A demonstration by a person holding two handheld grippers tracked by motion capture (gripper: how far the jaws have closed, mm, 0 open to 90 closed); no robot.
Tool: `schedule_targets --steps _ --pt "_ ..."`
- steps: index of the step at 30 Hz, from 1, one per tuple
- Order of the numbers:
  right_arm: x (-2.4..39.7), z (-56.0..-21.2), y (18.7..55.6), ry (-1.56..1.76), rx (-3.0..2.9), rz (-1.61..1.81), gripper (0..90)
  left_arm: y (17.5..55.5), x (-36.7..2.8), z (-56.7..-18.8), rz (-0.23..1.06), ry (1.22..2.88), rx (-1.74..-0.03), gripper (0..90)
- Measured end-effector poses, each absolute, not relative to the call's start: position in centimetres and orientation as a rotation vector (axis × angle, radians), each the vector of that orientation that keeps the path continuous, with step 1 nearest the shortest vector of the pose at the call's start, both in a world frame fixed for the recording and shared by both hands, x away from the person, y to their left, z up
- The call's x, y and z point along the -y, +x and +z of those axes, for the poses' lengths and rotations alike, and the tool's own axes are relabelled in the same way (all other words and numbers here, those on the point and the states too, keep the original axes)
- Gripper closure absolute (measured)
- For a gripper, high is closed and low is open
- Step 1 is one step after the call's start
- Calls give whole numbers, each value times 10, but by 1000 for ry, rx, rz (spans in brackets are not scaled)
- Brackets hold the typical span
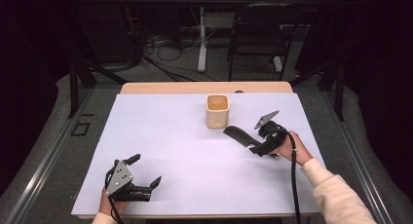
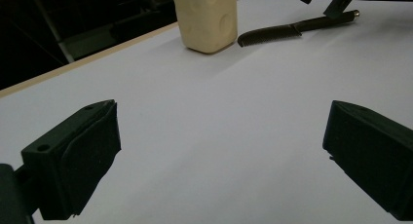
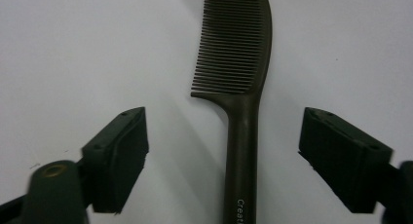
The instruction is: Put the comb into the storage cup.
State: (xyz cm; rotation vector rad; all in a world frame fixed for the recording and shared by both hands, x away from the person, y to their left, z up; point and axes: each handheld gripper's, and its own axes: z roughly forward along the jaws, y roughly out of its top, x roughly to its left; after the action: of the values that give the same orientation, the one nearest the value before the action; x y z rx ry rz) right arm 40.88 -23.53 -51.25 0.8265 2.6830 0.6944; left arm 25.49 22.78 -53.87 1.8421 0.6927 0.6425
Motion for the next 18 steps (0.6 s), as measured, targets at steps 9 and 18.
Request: schedule_targets --steps 9,18 --pt "229 -514 420 853 -2738 532 476 255 -228 -539 641 1841 -693 2" --pt "215 -514 431 848 -2785 382 618 255 -228 -539 640 1843 -689 2"
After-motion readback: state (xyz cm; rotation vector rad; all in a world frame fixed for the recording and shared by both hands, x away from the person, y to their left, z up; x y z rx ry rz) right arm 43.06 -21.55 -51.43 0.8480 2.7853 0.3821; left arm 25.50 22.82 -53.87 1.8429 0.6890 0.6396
